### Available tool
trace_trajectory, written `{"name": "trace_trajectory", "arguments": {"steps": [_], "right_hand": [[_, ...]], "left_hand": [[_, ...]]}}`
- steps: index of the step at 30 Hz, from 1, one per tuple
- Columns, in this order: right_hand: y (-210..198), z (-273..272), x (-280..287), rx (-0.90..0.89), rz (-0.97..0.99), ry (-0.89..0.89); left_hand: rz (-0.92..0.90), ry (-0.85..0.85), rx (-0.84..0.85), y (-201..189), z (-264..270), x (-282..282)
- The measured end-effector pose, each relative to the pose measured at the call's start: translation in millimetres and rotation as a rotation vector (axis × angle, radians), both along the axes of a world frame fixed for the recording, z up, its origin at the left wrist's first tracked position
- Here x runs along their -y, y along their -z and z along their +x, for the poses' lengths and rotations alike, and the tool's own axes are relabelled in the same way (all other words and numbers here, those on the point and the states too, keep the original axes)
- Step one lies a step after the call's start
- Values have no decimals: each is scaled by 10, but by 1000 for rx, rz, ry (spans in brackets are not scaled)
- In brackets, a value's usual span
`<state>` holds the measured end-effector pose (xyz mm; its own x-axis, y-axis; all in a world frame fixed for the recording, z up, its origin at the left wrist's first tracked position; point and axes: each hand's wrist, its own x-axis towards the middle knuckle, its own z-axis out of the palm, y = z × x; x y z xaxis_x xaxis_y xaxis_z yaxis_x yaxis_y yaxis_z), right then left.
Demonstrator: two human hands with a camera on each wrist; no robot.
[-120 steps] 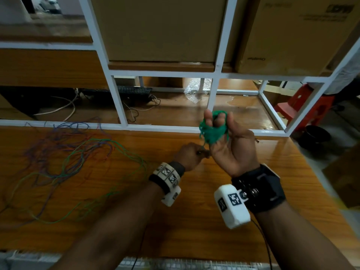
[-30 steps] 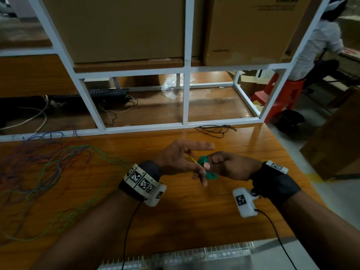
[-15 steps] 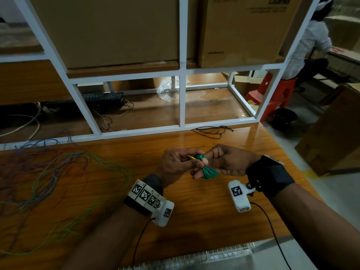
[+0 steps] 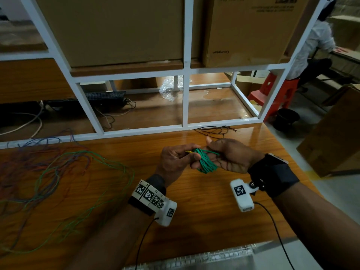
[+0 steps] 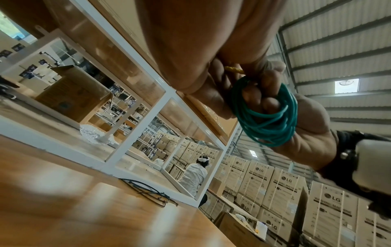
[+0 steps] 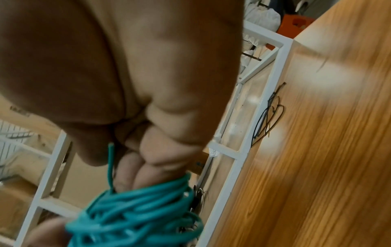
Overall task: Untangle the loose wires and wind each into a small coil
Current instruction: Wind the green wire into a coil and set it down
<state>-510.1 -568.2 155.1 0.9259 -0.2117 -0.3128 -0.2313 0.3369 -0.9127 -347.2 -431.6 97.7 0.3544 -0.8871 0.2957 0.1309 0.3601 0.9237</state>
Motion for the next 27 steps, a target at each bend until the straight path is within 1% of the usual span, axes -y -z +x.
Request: {"name": "trace_trajectory", "arguments": {"steps": [2, 4, 8, 12, 15, 17, 22, 24, 27], "right_hand": [[17, 20, -22, 7, -41, 58], [33, 70, -80, 26, -145, 142], [-11, 228, -173, 78, -273, 383], [19, 325, -209, 83, -500, 611], [49, 326, -264, 83, -694, 691], [75, 324, -308, 101, -755, 733], [125, 297, -436, 112, -681, 825], [156, 297, -459, 129, -600, 869], [200, 305, -471, 149, -461, 1003]], "left_hand": [[-12, -36, 2, 22, -8, 19], [-33, -71, 21, 29, 0, 74], [-78, -132, 37, -26, 68, 215], [-98, -166, 71, -74, 95, 300], [-117, -199, 111, -66, 59, 303], [-98, -227, 131, -62, 44, 294], [-121, -232, 215, -84, 35, 289], [-99, -246, 236, -66, 23, 287], [-44, -277, 262, -18, -14, 294]]}}
